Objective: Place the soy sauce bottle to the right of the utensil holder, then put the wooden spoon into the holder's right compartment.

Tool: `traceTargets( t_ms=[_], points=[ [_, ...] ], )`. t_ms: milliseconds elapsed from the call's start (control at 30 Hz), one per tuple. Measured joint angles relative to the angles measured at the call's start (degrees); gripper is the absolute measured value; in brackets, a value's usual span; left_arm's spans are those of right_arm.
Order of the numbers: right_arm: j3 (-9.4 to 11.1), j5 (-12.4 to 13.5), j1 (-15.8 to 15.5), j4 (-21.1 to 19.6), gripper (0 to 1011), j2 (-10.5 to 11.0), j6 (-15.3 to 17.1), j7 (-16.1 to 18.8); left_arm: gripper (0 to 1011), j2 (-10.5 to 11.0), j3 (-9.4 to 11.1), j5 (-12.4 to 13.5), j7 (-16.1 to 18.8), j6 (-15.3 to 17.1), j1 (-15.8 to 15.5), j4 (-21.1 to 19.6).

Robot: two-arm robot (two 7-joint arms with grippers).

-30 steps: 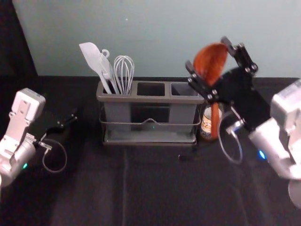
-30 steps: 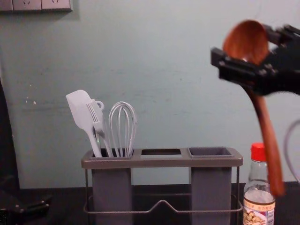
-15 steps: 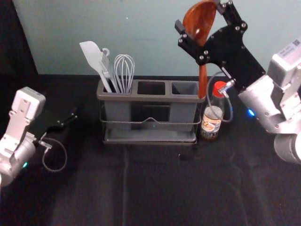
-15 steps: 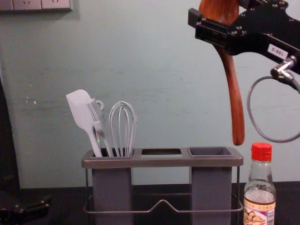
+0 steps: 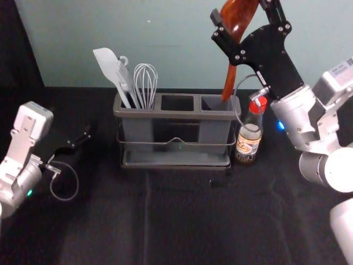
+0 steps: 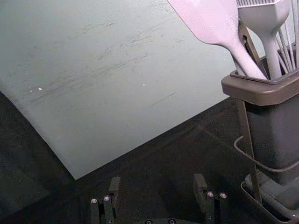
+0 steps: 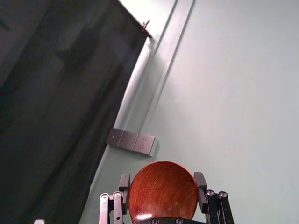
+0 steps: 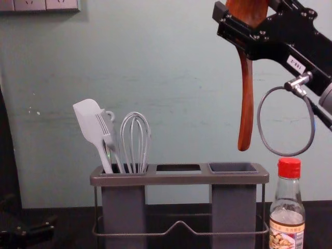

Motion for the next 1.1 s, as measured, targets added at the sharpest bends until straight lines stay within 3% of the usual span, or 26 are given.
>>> traceTargets(
  t_ms=[467, 800, 1100],
  points=[
    [1.2, -0.2, 2.9, 11.1, 838, -4.1, -8.8, 0.5, 1000, 0.0, 0.0, 0.0, 0.0, 0.0, 0.0, 0.0],
    [1.8, -1.9, 3.4, 16.4, 838, -5.3, -11.9, 1.7, 1000, 0.0, 0.0, 0.0, 0.0, 0.0, 0.0, 0.0],
    [2.2, -2.7, 2.9, 18.6, 838, -5.9, -12.8, 2.6, 1000, 0.0, 0.0, 0.0, 0.0, 0.0, 0.0, 0.0]
  ],
)
